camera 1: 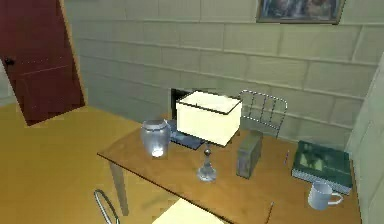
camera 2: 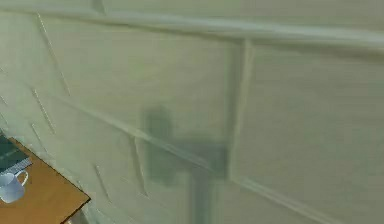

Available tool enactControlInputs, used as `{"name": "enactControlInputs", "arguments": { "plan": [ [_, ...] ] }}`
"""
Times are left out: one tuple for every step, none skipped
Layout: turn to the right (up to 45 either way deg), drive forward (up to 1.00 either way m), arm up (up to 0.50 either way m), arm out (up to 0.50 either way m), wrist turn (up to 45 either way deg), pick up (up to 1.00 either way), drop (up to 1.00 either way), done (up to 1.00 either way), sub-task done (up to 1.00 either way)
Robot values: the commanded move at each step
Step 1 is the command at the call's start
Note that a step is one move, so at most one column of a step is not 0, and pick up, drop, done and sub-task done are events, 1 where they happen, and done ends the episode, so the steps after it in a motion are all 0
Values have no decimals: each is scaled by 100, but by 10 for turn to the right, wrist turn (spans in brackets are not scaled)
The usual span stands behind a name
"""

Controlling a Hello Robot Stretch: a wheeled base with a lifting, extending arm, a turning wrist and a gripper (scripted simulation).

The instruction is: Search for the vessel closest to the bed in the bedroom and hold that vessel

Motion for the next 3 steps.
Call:
{"name": "enactControlInputs", "arguments": {
  "plan": [
    [-450,0,0,0,0,0,0,0,0],
    [-450,0,0,0,0,0,0,0,0],
    [-30,0,0,0,0,0,0,0,0]
  ]
}}
